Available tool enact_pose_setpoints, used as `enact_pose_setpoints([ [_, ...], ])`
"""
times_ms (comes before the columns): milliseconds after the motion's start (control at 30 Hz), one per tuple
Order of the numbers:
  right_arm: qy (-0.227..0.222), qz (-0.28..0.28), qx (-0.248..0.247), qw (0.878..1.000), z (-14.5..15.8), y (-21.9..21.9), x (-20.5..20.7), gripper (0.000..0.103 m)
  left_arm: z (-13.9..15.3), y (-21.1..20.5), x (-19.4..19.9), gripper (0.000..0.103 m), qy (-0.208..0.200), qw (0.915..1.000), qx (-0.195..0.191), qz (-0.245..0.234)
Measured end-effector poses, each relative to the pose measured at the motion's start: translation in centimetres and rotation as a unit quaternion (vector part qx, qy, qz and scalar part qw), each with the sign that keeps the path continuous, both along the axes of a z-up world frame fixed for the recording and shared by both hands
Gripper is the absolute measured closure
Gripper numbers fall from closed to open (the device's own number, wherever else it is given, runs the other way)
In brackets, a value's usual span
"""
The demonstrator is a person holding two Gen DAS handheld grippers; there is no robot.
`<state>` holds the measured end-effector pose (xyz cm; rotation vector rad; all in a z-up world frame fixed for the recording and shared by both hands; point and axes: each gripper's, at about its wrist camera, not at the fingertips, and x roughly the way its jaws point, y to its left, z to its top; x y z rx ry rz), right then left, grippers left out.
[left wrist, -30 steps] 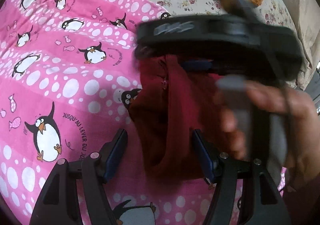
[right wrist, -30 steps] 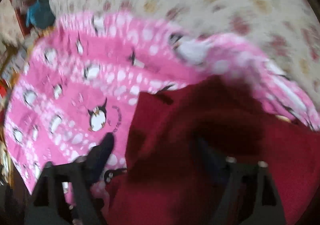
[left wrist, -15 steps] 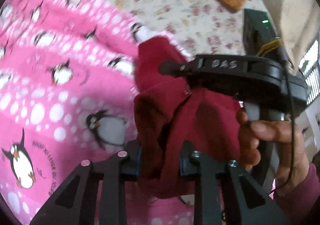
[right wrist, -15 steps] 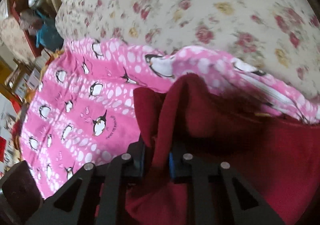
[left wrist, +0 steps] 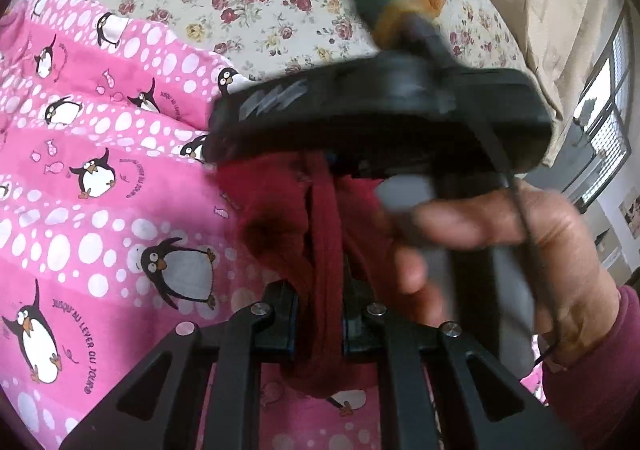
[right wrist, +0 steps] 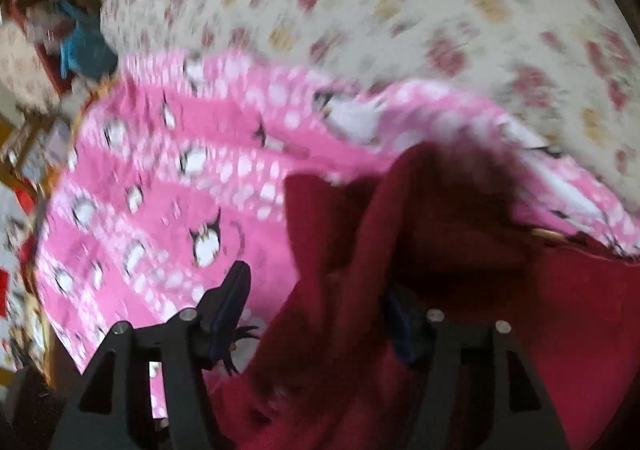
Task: Fold small clothes
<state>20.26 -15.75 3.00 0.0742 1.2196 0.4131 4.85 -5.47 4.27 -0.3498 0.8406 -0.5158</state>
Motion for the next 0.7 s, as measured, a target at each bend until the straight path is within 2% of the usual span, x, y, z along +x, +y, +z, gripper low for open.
enact_pose_setpoints([
  [67,-0.015,-0.001,-0.042,0.999,-0.6,0.6,-0.4,0.052,0.0,-0.2,0.1,0.103,0.002,1.0,0.005,0.005],
  [100,-0.022,-0.012,-0.04,0.999,-0.5,0.2,-0.5,0.068,-0.1,-0.2,0.2,0.103,0.005,1.0,0.005,0.007],
  [133,-0.027,-0.027,-0.022,0.999,-0.3,-0.7,-0.8,0.075,-0.1,-0.2,0.2,0.103,0.008,0.9999,0.003,0.009],
  [167,-0.032,-0.038,-0.002,0.999,0.1,-1.7,-1.0,0.077,-0.1,-0.3,0.2,0.101,0.008,0.9999,0.005,0.012],
  [200,-0.039,-0.047,0.018,0.998,0.5,-2.7,-1.3,0.08,-0.1,-0.5,0.2,0.095,0.008,0.9998,0.012,0.014],
  [233,-0.046,-0.051,0.034,0.997,0.9,-3.7,-1.6,0.081,-0.2,-0.8,0.1,0.088,0.006,0.9996,0.021,0.016],
  [333,-0.065,-0.056,0.073,0.994,2.3,-6.0,-2.6,0.082,-1.1,-2.1,0.0,0.087,0.009,0.9996,0.027,0.007],
  [367,-0.071,-0.058,0.084,0.992,2.7,-6.7,-2.9,0.082,-1.3,-2.6,0.0,0.098,0.019,0.9995,0.025,-0.001],
  [400,-0.074,-0.061,0.092,0.991,3.1,-7.5,-3.2,0.082,-1.3,-2.9,0.0,0.103,0.022,0.9995,0.019,-0.007],
  [433,-0.076,-0.067,0.101,0.99,3.5,-8.5,-3.7,0.083,-0.9,-3.4,-0.3,0.103,0.021,0.9996,0.017,-0.012],
  [500,-0.08,-0.073,0.117,0.987,4.5,-10.5,-4.4,0.083,0.4,-5.0,-1.4,0.103,0.0,0.9991,0.03,-0.03],
  [567,-0.095,-0.077,0.126,0.985,6.0,-12.2,-5.4,0.083,2.4,-7.2,-2.1,0.103,-0.014,0.9983,0.026,-0.051],
  [700,-0.122,-0.092,0.123,0.981,9.3,-17.4,-7.2,0.083,5.0,-12.1,-2.8,0.103,-0.032,0.9954,0.033,-0.084],
])
